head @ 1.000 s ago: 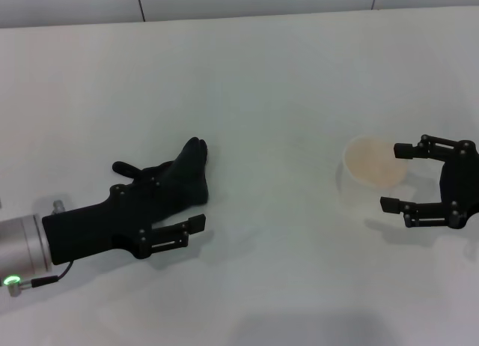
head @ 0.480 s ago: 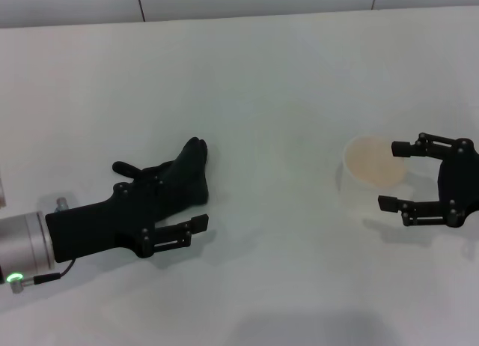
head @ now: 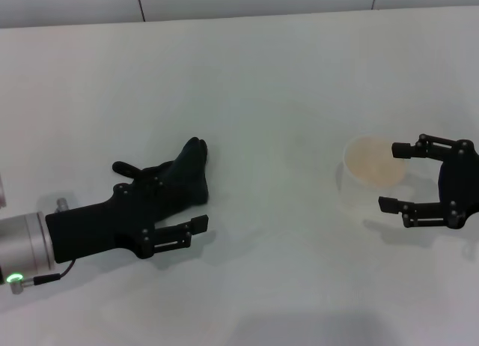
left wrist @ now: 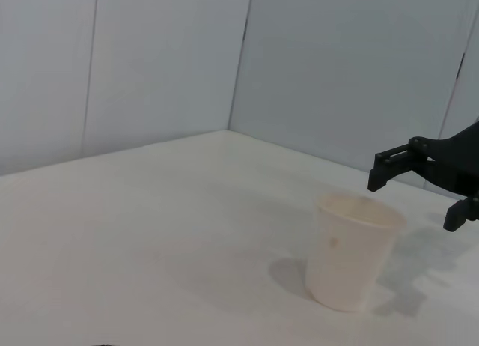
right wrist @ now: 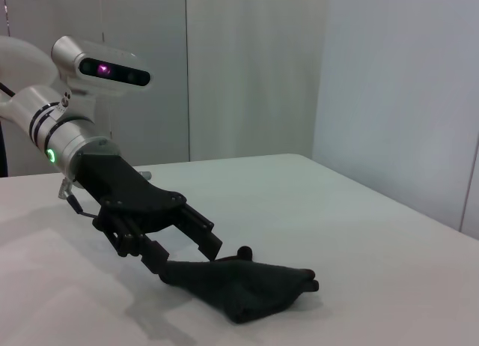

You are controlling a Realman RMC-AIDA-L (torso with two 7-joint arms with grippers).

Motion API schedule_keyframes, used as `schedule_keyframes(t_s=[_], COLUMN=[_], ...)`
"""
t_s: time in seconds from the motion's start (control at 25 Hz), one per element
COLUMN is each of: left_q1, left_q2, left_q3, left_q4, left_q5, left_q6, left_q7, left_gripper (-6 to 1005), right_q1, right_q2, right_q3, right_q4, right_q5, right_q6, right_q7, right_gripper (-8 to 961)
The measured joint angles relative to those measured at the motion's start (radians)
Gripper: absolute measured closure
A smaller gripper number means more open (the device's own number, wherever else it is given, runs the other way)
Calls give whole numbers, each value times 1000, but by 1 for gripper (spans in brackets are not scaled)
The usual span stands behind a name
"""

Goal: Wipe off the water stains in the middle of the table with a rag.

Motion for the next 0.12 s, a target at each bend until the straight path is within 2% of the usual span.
schedule_keyframes(t_s=[0.12], left_q1=[0], left_q2=[0], left_q3=[1], left_q4=[0], left_q5=[1], left_q6=[0], left_q7=[0], left_gripper=[218], right_q1=[-1], right_q2=[0], right_q3=[0], right_q4=[0], right_q5=[0], right_q6=[0], right_q7=[0], right_gripper=[96])
